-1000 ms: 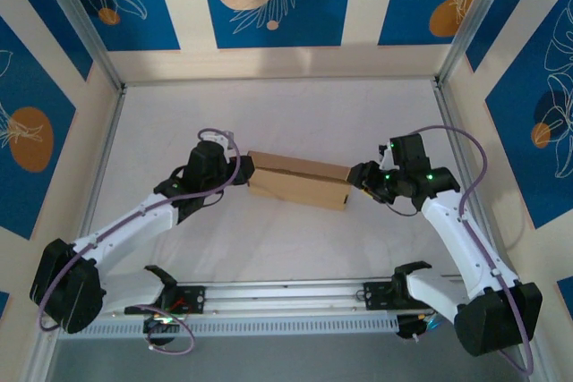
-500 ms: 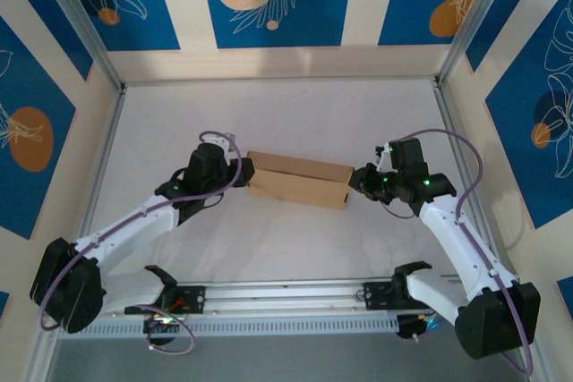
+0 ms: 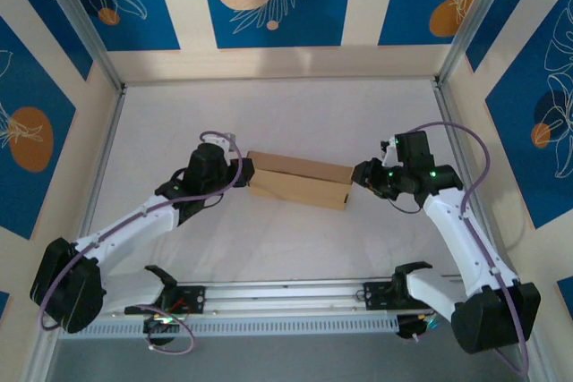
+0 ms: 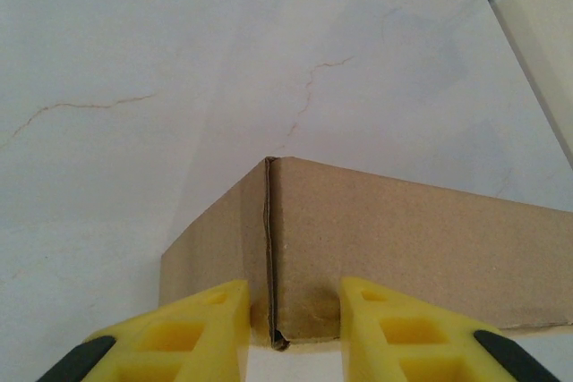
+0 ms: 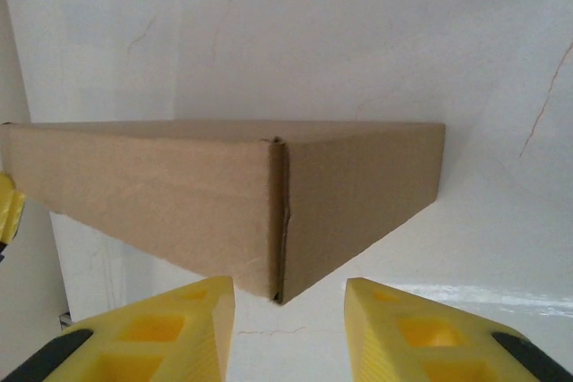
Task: Fold the paper box
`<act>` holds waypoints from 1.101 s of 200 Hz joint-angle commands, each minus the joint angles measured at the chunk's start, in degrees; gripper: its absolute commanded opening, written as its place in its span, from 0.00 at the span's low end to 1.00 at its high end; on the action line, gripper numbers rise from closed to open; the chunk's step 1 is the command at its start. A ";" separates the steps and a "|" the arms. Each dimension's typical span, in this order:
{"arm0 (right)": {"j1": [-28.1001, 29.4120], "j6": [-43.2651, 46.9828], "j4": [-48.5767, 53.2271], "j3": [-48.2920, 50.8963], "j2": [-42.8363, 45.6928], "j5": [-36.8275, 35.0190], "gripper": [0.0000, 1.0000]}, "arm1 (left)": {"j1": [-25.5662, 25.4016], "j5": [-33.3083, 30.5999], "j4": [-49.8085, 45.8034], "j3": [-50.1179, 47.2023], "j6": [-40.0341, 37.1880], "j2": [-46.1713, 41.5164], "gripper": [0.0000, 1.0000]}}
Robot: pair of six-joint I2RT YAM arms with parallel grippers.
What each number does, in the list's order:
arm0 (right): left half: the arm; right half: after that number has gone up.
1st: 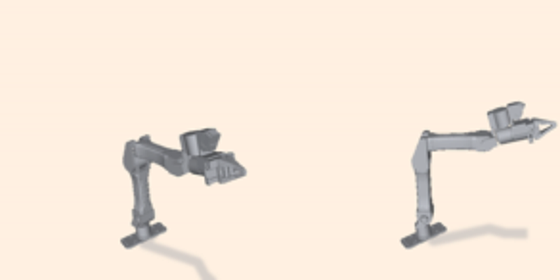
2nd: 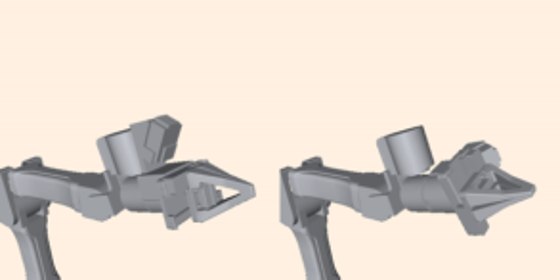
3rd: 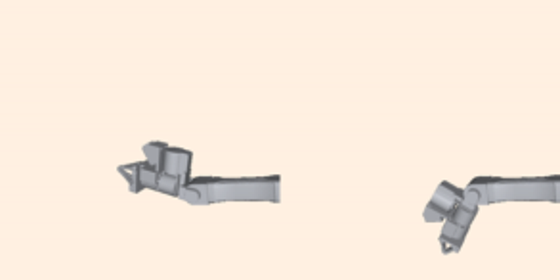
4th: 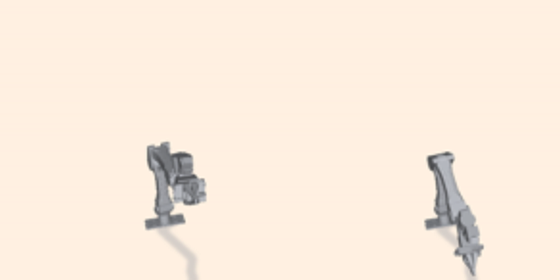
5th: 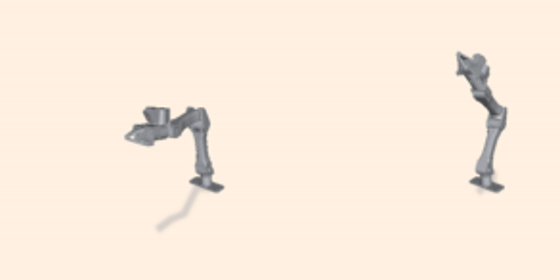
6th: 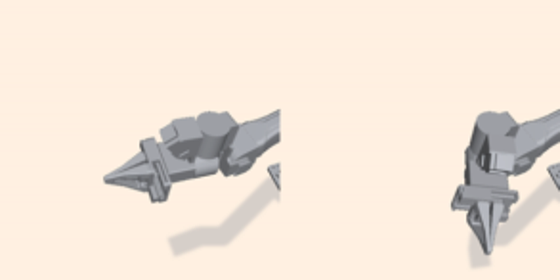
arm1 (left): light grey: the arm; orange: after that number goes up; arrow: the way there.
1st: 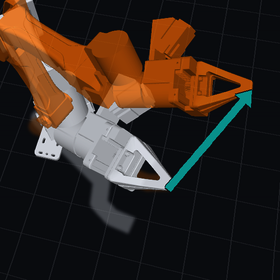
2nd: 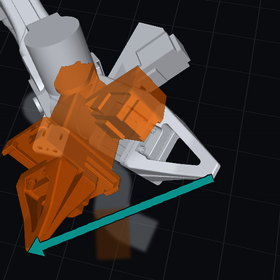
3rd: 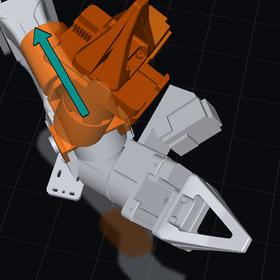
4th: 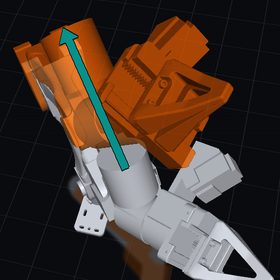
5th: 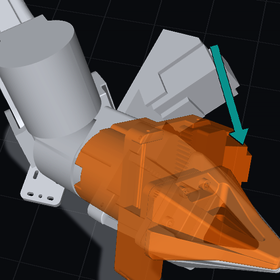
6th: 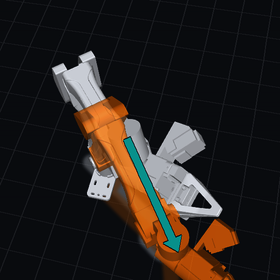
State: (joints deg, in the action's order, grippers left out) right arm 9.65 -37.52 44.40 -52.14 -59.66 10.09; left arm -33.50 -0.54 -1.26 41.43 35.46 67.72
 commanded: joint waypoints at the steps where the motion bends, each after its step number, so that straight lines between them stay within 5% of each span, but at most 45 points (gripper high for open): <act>1: -0.41 0.67 -0.82 -0.10 -1.62 1.29 0.39 | 0.21 -1.90 -9.53 -3.19 -1.45 0.96 0.29; 57: -0.16 2.06 -2.31 2.68 -5.51 -1.43 0.29 | 0.19 -1.09 -9.86 -2.44 -2.14 0.51 0.31; 106: 0.96 3.76 -0.16 3.21 -3.71 -4.30 0.24 | 1.15 -3.59 -14.31 3.88 -8.74 -6.33 0.52; 220: 1.60 4.87 -0.68 2.74 -4.64 -3.71 0.20 | 5.37 7.65 -8.17 2.92 -6.00 -0.32 0.43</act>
State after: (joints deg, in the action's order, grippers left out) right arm 10.83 -34.09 38.30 -51.20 -62.85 8.75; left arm -28.60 4.01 -11.09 45.47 28.95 66.65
